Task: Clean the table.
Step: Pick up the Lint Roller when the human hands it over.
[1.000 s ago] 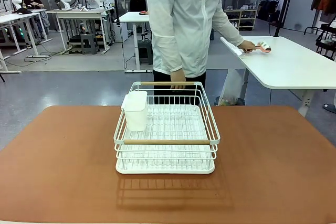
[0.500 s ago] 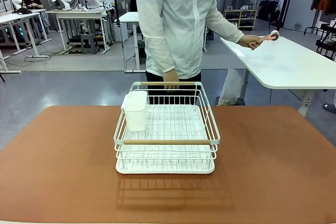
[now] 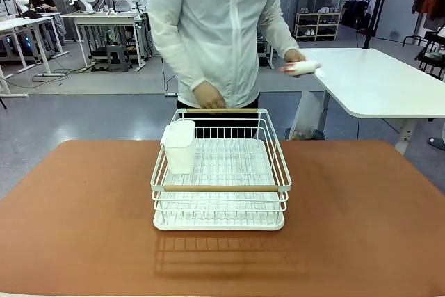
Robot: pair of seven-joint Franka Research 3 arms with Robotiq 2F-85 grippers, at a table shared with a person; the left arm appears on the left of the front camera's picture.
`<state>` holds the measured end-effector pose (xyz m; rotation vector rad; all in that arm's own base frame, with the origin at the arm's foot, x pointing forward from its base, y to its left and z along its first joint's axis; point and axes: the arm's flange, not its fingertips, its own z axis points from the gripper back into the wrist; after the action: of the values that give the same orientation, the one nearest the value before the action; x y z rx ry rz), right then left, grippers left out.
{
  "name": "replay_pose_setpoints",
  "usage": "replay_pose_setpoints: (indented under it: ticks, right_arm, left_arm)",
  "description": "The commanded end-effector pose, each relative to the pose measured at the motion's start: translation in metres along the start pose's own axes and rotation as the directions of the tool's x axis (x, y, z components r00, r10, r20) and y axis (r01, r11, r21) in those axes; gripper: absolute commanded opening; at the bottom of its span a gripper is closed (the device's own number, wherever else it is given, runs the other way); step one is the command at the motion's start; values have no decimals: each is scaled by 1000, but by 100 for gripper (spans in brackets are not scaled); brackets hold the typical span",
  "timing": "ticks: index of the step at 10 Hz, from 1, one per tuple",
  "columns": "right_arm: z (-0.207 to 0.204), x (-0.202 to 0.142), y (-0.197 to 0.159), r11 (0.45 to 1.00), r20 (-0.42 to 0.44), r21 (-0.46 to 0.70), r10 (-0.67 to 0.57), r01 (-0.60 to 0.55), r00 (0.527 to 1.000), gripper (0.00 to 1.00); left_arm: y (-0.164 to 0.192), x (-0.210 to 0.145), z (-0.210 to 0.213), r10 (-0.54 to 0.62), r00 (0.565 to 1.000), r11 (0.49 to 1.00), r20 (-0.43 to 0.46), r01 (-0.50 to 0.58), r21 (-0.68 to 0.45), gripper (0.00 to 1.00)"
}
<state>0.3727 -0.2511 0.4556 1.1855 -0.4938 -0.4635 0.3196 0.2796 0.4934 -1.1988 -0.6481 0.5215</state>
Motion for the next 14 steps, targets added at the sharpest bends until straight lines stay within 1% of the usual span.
replay_pose_setpoints:
  ticks: [1, 14]
  right_arm:
    - [1, -1, 2, 1000, 0, 10, 6, -6, 1000, 100]
    - [1, -1, 2, 1000, 0, 10, 6, -6, 1000, 100]
  left_arm:
    - [-2, 2, 3, -2, 1000, 1000, 4, 2, -10, 100]
    - [-2, 2, 3, -2, 1000, 1000, 4, 2, -10, 100]
